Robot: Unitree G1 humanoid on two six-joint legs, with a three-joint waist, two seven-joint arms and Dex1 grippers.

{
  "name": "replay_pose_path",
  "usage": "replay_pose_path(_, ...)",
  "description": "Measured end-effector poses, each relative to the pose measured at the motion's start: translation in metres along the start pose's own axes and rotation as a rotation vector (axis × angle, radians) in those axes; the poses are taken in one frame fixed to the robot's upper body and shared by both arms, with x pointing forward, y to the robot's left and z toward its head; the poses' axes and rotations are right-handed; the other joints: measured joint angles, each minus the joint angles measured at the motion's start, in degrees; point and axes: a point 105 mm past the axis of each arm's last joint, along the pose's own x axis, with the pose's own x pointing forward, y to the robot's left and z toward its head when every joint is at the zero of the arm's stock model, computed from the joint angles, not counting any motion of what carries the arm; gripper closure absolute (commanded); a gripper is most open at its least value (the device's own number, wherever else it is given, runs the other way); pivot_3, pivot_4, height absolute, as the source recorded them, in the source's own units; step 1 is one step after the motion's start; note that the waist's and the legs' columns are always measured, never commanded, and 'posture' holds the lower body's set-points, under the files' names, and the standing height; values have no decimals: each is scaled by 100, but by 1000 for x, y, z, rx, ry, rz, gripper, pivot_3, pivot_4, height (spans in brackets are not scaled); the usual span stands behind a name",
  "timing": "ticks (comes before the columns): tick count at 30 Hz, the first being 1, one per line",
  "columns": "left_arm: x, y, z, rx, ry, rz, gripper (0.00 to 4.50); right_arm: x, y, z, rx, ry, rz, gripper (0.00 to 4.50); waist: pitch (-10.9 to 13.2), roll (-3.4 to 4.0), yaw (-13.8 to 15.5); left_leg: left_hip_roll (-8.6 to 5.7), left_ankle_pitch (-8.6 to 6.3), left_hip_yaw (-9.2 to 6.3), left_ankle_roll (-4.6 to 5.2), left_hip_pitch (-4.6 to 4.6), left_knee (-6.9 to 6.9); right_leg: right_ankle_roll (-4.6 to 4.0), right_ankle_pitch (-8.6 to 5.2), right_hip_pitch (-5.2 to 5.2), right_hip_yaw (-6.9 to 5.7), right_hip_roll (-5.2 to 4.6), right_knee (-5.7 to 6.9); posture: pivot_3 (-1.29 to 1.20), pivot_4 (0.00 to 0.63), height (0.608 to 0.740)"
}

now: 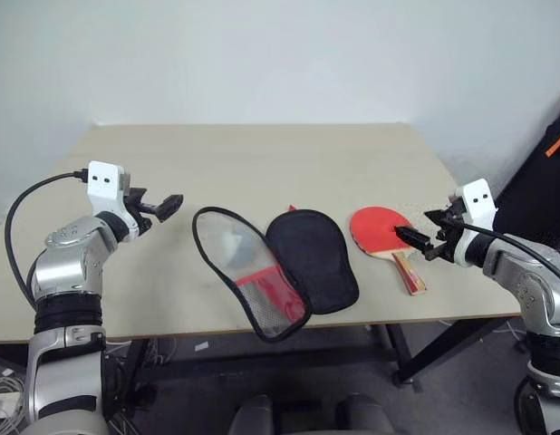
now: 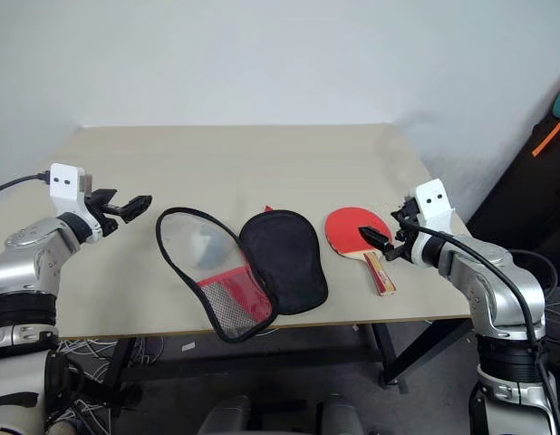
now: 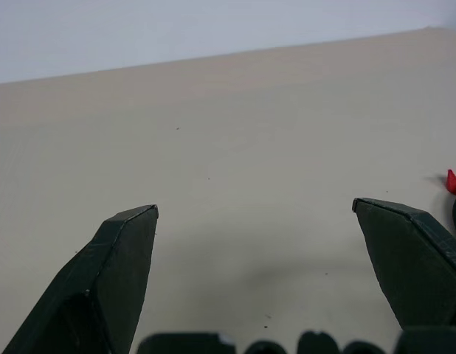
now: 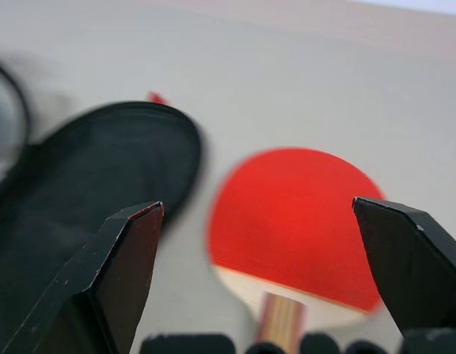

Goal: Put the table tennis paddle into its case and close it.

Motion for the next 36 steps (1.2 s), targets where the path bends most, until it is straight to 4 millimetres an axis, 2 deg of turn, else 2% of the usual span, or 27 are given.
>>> replay_pose_path(5, 8, 1, 4, -7, -13, 2, 0, 1, 5, 4, -31, -24, 14, 38, 0, -3, 4, -1, 0, -1, 0, 0, 3, 1, 0, 3, -2, -1, -1, 0, 0, 740)
replay_pose_path(10, 16, -10, 18, 20, -38, -48, 0, 2, 4, 5, -37, -29, 3, 38, 2, -4, -2, 0, 0, 0, 0, -1, 2, 0, 0, 0, -1, 0, 0, 0, 0, 740)
replay_pose_path(12, 15, -8, 21, 43, -40, -56, 0, 1, 3, 5, -47, -26, -3, 38, 2, -2, -8, 0, 0, 2, 0, 0, 0, 0, 0, -2, 0, 0, 1, 0, 0, 740)
replay_pose_path(20, 7, 9, 13, 83, 19, -53, 0, -11, -7, -7, -57, 23, -66, 38, 3, -5, 4, -1, -1, 1, 1, -2, 3, 0, -1, -1, -1, -3, -1, 0, 0, 740)
replay_pose_path(25, 6, 3, 17, 98, 2, -105, 0, -21, -17, -10, -31, 47, -109, 38, 3, -6, -1, 1, -1, 2, 1, -2, 2, 0, -1, -1, -1, -2, 0, 0, 0, 740)
replay_pose_path(28, -3, -15, 18, 122, -18, -235, 0, -24, -19, -16, 9, 99, -101, 38, 5, -4, -10, 4, -2, 8, 1, -1, 0, -14, 6, -6, 3, -3, 0, 0, 0, 740)
replay_pose_path(31, -27, -35, 11, 113, -1, -428, 0, -28, -26, -18, 9, 134, -85, 38, 6, -1, -36, 8, -3, 15, 3, 1, -1, -32, 6, -10, 6, -2, 1, 0, 0, 740)
replay_pose_path(34, -51, -36, -3, 127, 55, -503, 0, -28, -38, -18, -2, 155, -100, 38, 7, 0, -43, 11, -3, 15, 3, 4, -1, -25, -6, -11, 6, -2, 1, 0, 0, 740)
replay_pose_path(36, -64, -32, -9, 106, 71, -523, 0, -25, -38, -20, -2, 170, -89, 38, 7, 0, -39, 13, -3, 15, 3, 2, 1, -21, -9, -10, 5, -2, 1, 0, 0, 740)
